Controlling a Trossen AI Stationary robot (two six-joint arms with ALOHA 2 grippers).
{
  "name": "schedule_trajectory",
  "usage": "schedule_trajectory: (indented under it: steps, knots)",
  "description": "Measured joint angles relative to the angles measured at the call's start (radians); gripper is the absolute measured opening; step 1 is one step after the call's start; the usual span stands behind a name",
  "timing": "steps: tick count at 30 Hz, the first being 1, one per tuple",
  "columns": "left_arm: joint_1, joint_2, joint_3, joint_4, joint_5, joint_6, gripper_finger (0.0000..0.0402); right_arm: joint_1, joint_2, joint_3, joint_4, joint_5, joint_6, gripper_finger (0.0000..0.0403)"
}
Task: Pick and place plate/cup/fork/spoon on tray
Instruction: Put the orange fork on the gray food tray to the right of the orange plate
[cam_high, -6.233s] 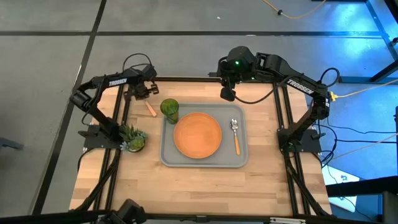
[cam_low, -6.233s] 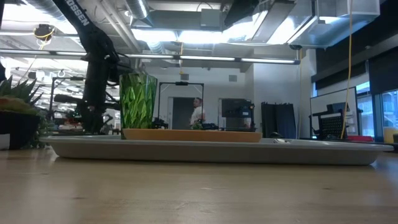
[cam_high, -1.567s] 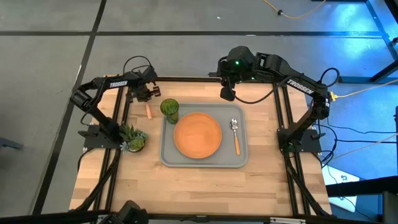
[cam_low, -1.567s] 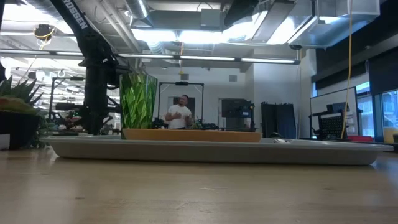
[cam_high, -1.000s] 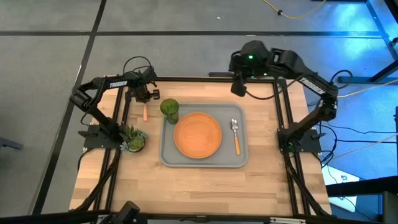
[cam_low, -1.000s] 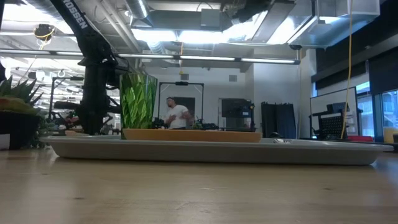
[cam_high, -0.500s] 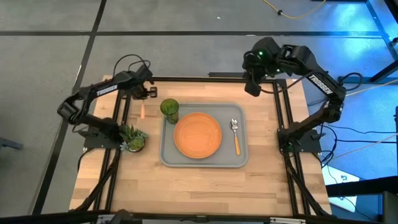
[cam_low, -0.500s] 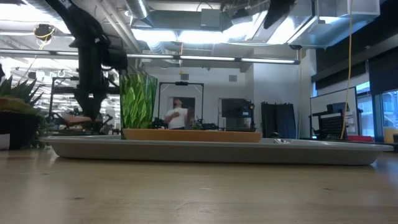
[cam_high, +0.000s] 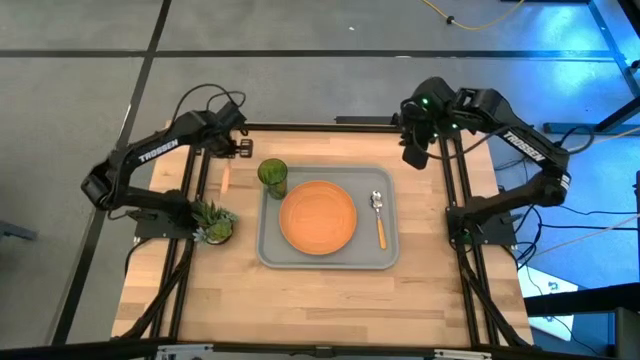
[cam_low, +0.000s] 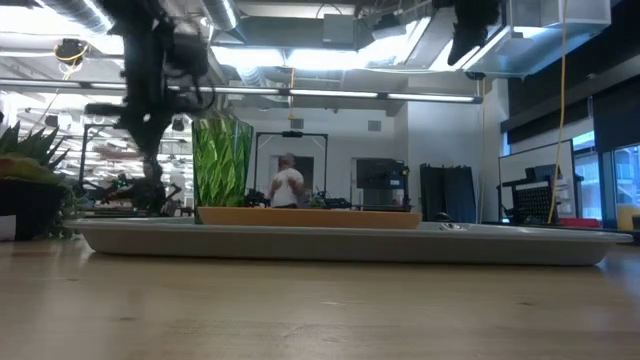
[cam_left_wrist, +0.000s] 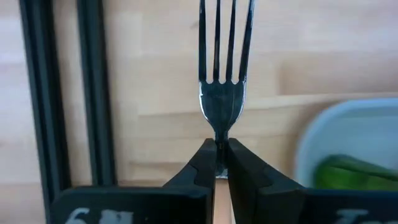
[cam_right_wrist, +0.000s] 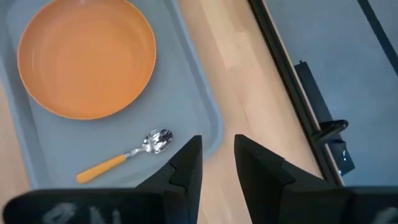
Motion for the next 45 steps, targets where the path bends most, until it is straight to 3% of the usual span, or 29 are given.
schedule_trajectory:
  steps: [10, 17, 32, 45]
  knots:
    - [-0.170, 0.000, 0.294, -0.098, -0.072, -0.025, 0.0014, 0.001, -0.124, -0.201, 0.109, 0.000, 0.053, 0.0099]
    - [-0.334, 0.010, 0.431, -0.100, -0.136, -0.107, 0.0014, 0.001, -0.150, -0.295, 0.145, 0.001, 0.105, 0.0099]
    - [-0.621, 0.174, 0.465, 0.227, -0.135, -0.140, 0.0014, 0.002, -0.150, -0.346, 0.180, 0.001, 0.131, 0.0099]
    - [-0.777, 0.403, 0.464, 0.561, -0.075, -0.192, 0.0014, 0.002, -0.151, -0.346, 0.175, 0.002, 0.118, 0.0099]
